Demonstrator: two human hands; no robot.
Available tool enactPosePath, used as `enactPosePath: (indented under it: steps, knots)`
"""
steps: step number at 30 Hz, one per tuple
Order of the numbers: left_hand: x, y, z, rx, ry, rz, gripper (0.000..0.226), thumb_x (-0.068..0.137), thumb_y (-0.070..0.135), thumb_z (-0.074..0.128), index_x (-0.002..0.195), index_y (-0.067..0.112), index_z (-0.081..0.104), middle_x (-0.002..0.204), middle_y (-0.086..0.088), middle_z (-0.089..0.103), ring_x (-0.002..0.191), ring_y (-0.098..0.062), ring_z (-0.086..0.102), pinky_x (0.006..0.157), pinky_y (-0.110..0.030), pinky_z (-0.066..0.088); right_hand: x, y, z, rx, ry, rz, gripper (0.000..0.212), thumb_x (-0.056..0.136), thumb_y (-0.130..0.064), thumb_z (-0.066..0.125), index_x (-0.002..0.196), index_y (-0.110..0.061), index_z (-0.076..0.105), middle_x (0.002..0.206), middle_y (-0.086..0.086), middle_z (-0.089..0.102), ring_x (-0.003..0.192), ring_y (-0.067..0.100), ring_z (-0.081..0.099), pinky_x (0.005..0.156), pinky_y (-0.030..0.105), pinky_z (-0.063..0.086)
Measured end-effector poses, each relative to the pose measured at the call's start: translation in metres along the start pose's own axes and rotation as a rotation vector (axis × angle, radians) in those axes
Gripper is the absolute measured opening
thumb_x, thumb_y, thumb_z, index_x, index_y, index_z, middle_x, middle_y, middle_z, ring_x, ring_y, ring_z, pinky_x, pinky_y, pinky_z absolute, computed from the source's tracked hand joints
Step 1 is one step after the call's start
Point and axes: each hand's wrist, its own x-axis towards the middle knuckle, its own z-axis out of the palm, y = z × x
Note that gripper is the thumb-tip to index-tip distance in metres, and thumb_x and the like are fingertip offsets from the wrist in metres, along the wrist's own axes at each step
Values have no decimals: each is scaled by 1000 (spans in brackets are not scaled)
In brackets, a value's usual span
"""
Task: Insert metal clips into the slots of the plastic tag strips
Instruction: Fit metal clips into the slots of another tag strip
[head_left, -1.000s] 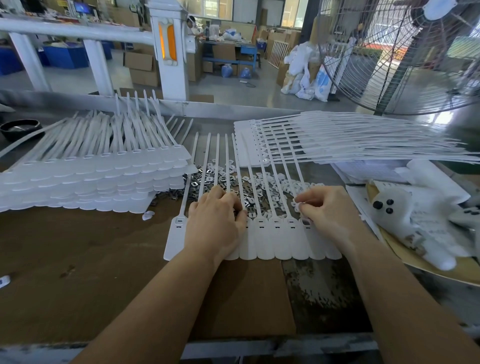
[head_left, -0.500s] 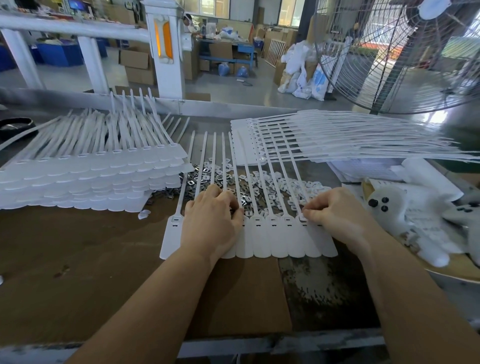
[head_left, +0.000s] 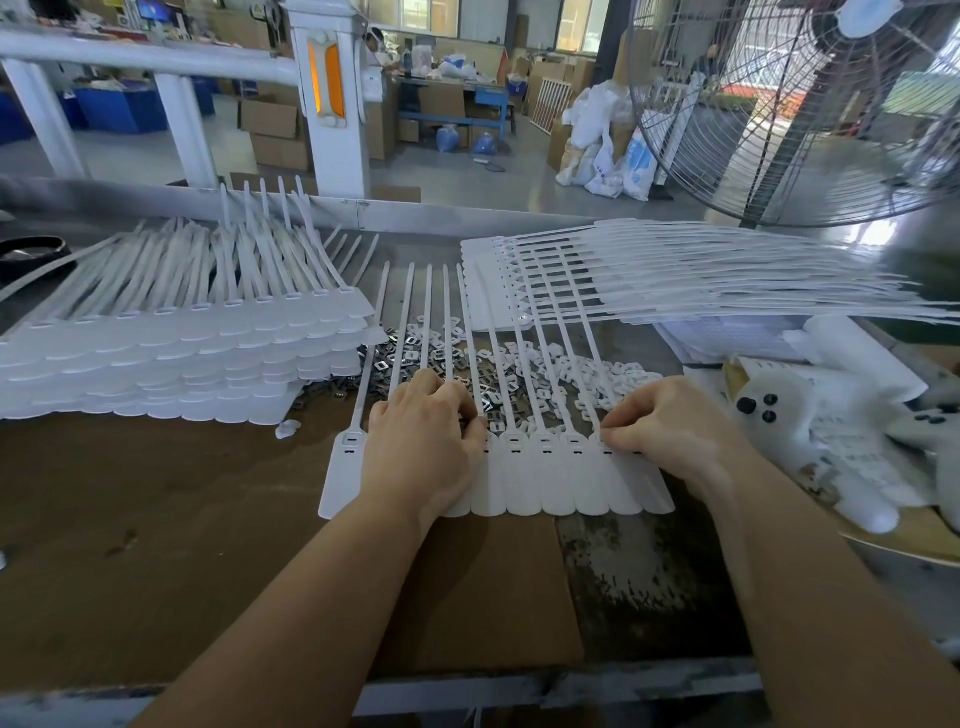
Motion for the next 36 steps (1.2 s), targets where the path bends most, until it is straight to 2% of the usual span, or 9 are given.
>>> enactPosePath:
  steps: [10, 16, 19, 23, 25, 27, 29, 31, 36]
  knots:
    - [-1, -1, 0, 5, 7, 9, 21, 92, 40, 50, 103, 25, 60, 100, 8, 44, 106, -16, 45, 90, -32, 30, 6, -4, 1, 50, -14, 103, 11, 73, -6, 76, 72, -11, 66, 78, -4, 60, 68, 4, 52, 53, 17, 36]
    - [-1, 1, -1, 16, -3, 7, 22, 92, 40, 49, 105, 26, 60, 102, 7, 45, 107, -17, 46, 92, -33, 31, 2, 7, -1, 78, 3, 49, 10, 73, -14, 78, 78, -11, 69, 83, -3, 63, 74, 5, 55, 55, 18, 37]
    - [-1, 1, -1, 13, -1, 5, 22, 92, 40, 49, 105, 26, 60, 102, 7, 45, 107, -16, 45, 92, -32, 31, 3, 7, 0, 67, 15, 8, 7, 79, -20, 73, 79, -14, 69, 79, -2, 65, 70, 4, 56, 54, 17, 37]
    - [-1, 0, -1, 8, 1, 6, 22, 92, 40, 49, 104, 26, 60, 100, 8, 44, 107, -16, 45, 91, -32, 30, 7, 0, 9, -53, 132, -109, 4, 80, -15, 69, 78, -18, 69, 74, -7, 63, 67, 4, 56, 65, 25, 49]
    - [-2, 0, -1, 8, 5, 7, 21, 92, 40, 50, 104, 25, 60, 98, 9, 42, 106, -16, 46, 90, -31, 30, 10, -3, 14, -139, 166, -130, 9, 83, -13, 65, 82, -22, 69, 80, -5, 63, 68, 6, 56, 73, 30, 50]
    - [-2, 1, -1, 8, 4, 8, 21, 92, 40, 50, 103, 25, 60, 98, 9, 42, 106, -16, 46, 91, -32, 31, 13, -5, 19, -213, 176, -141, 15, 87, -14, 60, 94, -23, 70, 93, -1, 65, 78, 13, 60, 79, 30, 49]
    - [-1, 1, -1, 5, 3, 7, 21, 92, 40, 50, 103, 25, 60, 98, 9, 43, 107, -16, 46, 92, -32, 31, 15, -7, 24, -293, 174, -167, 21, 91, -15, 55, 105, -23, 69, 107, 1, 64, 90, 19, 62, 80, 27, 46]
    - [-1, 1, -1, -1, 2, 5, 21, 92, 40, 50, 103, 25, 60, 100, 8, 45, 107, -16, 46, 92, -32, 30, 16, -8, 27, -367, 162, -186, 25, 91, -13, 51, 106, -22, 68, 116, 4, 60, 96, 22, 61, 80, 27, 45]
    - [-1, 1, -1, -3, 4, 5, 21, 92, 40, 50, 103, 25, 60, 104, 6, 48, 107, -16, 46, 91, -32, 31, 19, -10, 33, -464, 189, -204, 27, 92, -10, 51, 109, -21, 69, 116, 5, 62, 94, 22, 63, 84, 34, 52]
